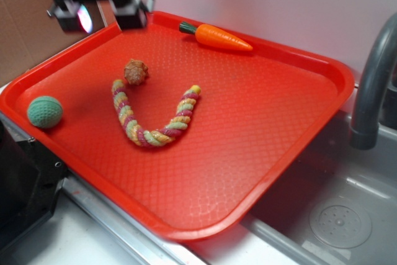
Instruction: Grab the shell.
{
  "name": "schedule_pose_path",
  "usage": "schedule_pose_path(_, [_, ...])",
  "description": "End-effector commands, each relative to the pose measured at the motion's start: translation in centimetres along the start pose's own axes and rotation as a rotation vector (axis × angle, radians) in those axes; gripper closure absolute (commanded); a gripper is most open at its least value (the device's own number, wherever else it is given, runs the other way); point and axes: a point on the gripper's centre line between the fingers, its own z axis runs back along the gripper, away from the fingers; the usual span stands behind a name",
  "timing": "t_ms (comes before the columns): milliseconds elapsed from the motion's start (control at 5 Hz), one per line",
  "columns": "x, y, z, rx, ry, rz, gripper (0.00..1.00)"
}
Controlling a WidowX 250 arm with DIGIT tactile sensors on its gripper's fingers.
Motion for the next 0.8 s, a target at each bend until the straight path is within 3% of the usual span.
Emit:
schedule_pose_path(0, [0.6, -0.3, -4.8, 0.13, 0.034, -0.051, 0.0])
schedule_pose_path(200, [-1.4, 1.0, -6.8, 0.146, 0.057, -0.052, 0.0])
schedule_pose_path(400, [-2.2, 1.3, -5.1, 0.099, 0.031, -0.06, 1.0])
schedule_pose_path(600, [-0.9, -0.2, -2.1, 0.05, -0.045, -0.08, 1.0])
